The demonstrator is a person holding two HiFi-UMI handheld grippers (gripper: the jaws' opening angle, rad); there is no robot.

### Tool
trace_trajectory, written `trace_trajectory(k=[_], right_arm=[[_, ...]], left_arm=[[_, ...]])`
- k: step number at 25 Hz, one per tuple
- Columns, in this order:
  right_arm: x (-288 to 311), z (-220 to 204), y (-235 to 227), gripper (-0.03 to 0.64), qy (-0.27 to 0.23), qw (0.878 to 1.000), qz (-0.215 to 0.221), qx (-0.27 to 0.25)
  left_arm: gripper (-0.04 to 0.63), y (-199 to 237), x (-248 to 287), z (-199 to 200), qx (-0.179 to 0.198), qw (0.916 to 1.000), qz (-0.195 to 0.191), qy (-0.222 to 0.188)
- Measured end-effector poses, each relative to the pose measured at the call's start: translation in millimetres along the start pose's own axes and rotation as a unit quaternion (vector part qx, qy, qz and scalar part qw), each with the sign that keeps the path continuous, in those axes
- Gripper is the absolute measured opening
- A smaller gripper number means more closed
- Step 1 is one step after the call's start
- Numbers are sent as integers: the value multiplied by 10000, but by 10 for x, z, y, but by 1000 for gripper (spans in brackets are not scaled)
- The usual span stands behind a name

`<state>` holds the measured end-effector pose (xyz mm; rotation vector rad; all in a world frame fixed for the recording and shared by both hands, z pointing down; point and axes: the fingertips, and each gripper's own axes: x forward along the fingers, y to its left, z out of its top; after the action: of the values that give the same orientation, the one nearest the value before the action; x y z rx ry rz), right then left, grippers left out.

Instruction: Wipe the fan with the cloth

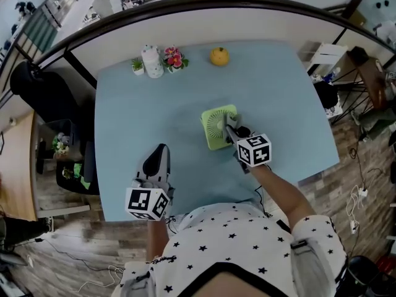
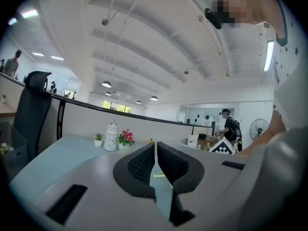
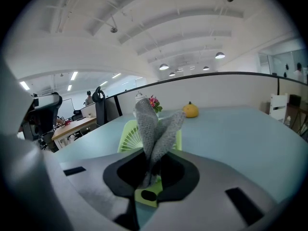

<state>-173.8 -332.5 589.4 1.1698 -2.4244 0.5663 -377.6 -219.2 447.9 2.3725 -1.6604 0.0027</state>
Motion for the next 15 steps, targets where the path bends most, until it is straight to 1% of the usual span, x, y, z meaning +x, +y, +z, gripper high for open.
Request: trace_trajectory(k=[7, 12, 15], right_arm=[[-119, -70, -399, 48, -25, 9987, -468, 192], [-124, -83, -431, 48, -9, 9985, -517, 192], [-164, -43, -415, 48, -81, 9983, -520, 235]], left_arm=[[40, -47, 46, 3, 29, 10000, -62, 20], [40, -43, 53, 28, 45, 10000, -78, 9], [40, -65, 41, 27, 48, 10000, -80, 9]])
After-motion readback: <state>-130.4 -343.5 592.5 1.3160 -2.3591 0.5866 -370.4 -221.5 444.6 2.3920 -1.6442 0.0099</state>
